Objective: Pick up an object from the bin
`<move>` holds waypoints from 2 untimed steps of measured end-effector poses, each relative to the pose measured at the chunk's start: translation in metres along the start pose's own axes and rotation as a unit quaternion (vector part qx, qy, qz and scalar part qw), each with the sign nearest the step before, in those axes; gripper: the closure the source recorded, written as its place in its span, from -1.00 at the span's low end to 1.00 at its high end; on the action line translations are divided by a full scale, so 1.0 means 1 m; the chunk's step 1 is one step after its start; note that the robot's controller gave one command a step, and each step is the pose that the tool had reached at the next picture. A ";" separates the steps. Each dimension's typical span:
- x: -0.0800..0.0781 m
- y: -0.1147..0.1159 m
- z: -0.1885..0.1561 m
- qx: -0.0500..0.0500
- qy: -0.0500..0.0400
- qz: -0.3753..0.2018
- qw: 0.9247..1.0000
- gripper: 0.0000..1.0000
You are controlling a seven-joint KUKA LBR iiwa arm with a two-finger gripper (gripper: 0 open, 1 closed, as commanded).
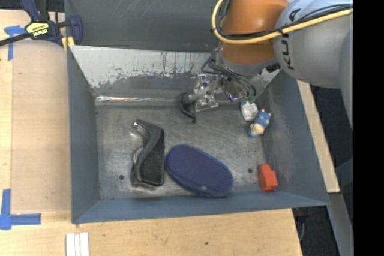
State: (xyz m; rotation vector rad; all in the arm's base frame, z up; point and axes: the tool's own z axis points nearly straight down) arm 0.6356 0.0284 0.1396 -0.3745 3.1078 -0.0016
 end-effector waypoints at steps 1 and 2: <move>-0.003 -0.001 -0.060 0.000 0.000 0.001 1.000 1.00; -0.005 -0.001 -0.061 -0.001 0.002 0.002 1.000 1.00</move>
Offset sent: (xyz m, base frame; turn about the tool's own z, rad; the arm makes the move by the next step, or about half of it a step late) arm 0.0002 -0.0001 0.0546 0.0000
